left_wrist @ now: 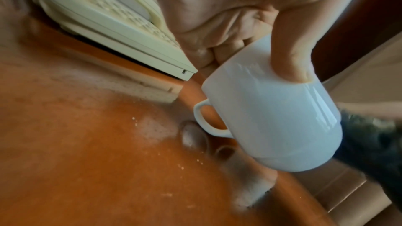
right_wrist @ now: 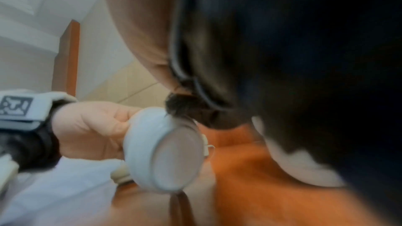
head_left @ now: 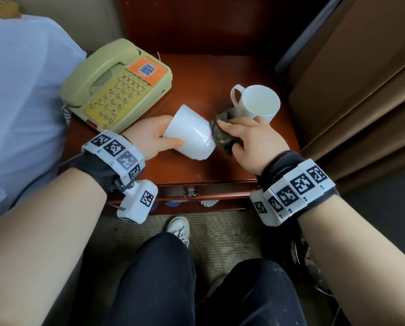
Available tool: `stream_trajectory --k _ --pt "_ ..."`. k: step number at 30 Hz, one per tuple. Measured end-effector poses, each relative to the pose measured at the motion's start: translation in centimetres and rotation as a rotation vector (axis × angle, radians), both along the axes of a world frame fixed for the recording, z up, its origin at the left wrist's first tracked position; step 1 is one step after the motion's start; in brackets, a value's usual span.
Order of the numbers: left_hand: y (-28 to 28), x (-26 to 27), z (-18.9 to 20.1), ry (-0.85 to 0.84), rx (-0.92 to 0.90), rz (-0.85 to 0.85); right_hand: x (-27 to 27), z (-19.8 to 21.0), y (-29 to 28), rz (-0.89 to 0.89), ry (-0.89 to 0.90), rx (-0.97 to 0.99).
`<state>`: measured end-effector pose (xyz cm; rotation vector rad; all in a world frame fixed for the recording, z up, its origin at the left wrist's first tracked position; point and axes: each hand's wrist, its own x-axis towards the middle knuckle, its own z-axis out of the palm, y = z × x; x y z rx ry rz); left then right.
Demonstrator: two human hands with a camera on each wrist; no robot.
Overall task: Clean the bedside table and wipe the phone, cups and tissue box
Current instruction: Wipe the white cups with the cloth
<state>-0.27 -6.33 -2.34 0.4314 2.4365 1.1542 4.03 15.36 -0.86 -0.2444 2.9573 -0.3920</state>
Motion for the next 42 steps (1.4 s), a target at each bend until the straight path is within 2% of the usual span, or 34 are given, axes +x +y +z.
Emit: stream_trajectory --k 2,4,7,10,13,16,19,21,25,27,29,32,35,38,40,42 --pt "0.1 -0.2 -0.2 0.017 -0.014 -0.01 0.1 0.4 -1.4 0.001 0.15 -0.108" --pt "0.3 -0.3 -0.4 0.059 -0.035 -0.013 -0.6 0.5 -3.1 0.104 0.24 -0.117" --pt "0.2 -0.1 -0.2 0.042 0.009 -0.014 -1.3 -0.5 -4.2 0.235 0.202 -0.029" --pt "-0.4 -0.4 -1.1 0.039 -0.005 0.004 -0.5 -1.7 -2.4 0.231 0.164 -0.084" --pt "-0.3 -0.4 -1.4 0.058 -0.022 -0.001 0.9 -2.3 -0.3 0.23 0.145 -0.045" --pt "-0.4 -0.4 -1.3 0.036 0.013 0.018 0.8 -1.4 0.4 0.131 0.106 0.011" --pt "-0.4 -0.2 -1.2 0.01 0.051 0.019 0.2 -0.6 -0.3 0.052 0.19 -0.002" --pt "-0.3 -0.4 -1.6 0.033 0.02 0.013 -0.3 -0.2 -1.9 0.098 0.241 -0.078" --pt "-0.4 -0.6 -1.3 0.038 0.043 -0.001 -0.5 -1.0 -4.6 0.247 0.263 -0.066" --pt "-0.5 -0.4 -1.2 0.032 0.028 -0.011 0.0 -1.3 -4.2 0.207 0.225 -0.096" --pt "-0.4 -0.5 -1.3 0.034 0.015 0.007 0.7 -1.7 -2.5 0.068 0.163 -0.151" --pt "-0.2 -0.5 -1.1 0.032 0.04 0.049 1.8 -1.9 -0.1 -0.079 0.054 -0.1" --pt "-0.2 0.0 -0.4 -0.043 0.123 0.067 2.1 -1.5 0.1 -0.142 0.164 -0.226" --pt "-0.5 0.5 -0.1 -0.109 0.186 0.097 1.7 -1.4 -0.8 -0.072 0.19 -0.288" --pt "-0.5 0.6 -0.1 -0.128 0.218 0.126 1.5 -1.8 -1.7 0.007 0.142 -0.282" --pt "-0.3 0.5 -0.2 -0.133 0.229 0.148 1.3 -2.4 -2.3 -0.009 0.076 -0.306"
